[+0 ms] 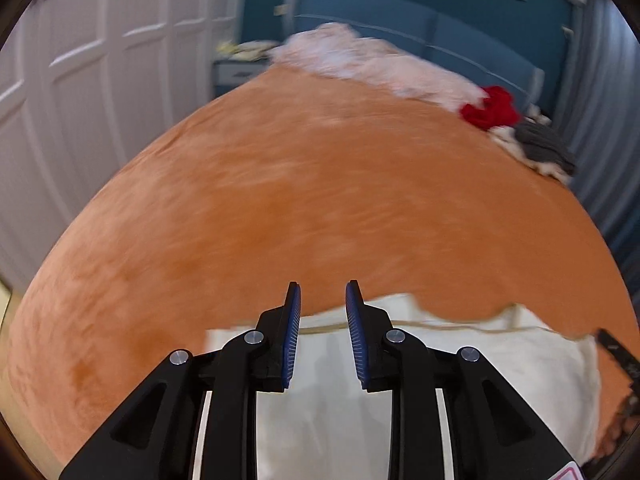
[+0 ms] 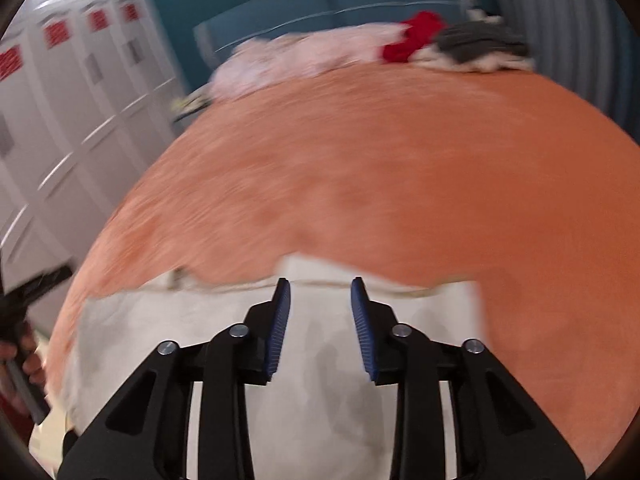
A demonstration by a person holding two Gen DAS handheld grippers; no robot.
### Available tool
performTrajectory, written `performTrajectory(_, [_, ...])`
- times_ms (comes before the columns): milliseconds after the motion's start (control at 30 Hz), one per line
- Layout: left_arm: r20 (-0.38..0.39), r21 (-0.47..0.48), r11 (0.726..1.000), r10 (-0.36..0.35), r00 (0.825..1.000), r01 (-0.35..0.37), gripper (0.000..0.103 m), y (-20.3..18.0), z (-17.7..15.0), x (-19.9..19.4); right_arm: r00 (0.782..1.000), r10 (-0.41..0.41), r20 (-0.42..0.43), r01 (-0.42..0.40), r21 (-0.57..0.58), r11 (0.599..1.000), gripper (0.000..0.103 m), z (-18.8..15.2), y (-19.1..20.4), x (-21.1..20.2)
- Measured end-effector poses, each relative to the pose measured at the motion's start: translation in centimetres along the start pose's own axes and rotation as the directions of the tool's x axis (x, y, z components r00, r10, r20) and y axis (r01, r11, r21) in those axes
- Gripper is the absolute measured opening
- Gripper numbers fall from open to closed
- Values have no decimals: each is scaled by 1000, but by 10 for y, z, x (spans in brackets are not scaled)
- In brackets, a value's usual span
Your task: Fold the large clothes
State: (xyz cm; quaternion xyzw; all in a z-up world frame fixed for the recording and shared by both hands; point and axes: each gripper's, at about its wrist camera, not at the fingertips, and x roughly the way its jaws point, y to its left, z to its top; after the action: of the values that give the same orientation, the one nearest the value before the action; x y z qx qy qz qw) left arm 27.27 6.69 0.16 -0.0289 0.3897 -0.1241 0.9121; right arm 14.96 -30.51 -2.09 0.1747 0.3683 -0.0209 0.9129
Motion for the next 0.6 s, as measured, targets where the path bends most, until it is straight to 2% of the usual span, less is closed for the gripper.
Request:
performTrajectory(100, [-66,64,992,-108,992,112,24,-50,-9,16,994,65,-90,-69,-44,997,12,-6,35,25])
performTrajectory(167, [-126,111,984,-123,984,137,24,-75,-22,35,988,55,-145,-68,-87,994,9,-13,51,47])
performTrajectory(267, [-234,138,979,-115,965,150,20,-99,-45,76,977,32,-213,-49,-77,996,6,-21,48,76])
performTrajectory(367, [-260,144,982,-84,962,125,20,-104,-57,102,971,9,-237,-24,-59,998,0,-27,41,97])
performTrajectory(600, [-250,88,988,-101,963,126,20,-95,-58,140,970,14,-241,-21,-26,999,0,-32,37,130])
